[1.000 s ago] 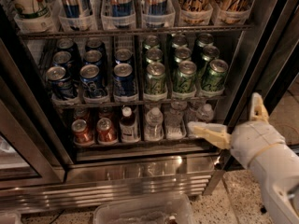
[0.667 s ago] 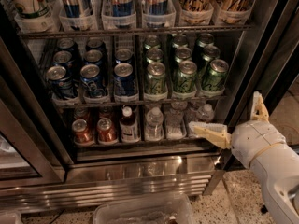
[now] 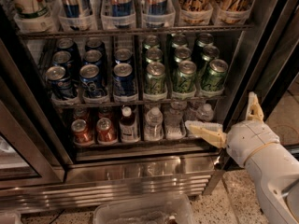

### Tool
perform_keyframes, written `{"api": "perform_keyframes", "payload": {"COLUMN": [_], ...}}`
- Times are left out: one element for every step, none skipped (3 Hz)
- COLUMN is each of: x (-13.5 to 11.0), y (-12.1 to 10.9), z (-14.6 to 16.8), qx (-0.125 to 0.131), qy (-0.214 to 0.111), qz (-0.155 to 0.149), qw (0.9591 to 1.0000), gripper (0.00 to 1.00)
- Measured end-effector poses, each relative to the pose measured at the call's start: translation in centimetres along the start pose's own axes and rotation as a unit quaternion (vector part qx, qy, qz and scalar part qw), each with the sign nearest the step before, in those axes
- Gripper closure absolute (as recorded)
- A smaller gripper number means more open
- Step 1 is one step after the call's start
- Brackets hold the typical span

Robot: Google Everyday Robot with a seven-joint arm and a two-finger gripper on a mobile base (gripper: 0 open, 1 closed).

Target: Pick green can from middle shelf of fridge

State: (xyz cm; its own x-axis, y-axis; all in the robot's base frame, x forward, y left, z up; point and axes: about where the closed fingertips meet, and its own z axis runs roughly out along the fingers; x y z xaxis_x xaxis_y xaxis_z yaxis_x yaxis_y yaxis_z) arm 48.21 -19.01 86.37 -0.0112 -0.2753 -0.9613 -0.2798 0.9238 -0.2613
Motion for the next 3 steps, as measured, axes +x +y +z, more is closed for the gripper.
{"api": "perform_keyframes", "payload": {"x": [0.4,0.8,0.8], "y": [1.9,3.8,6.0], "z": [0.9,1.6,1.8], "qx": [-0.002,0.001,0.006], "qy": [-0.012,-0.021,-0.031], "qz": [0.011,0.015,0.03], "qw": [0.9999,0.9997,0.9991], "gripper": [0.0,0.0,0.0]}}
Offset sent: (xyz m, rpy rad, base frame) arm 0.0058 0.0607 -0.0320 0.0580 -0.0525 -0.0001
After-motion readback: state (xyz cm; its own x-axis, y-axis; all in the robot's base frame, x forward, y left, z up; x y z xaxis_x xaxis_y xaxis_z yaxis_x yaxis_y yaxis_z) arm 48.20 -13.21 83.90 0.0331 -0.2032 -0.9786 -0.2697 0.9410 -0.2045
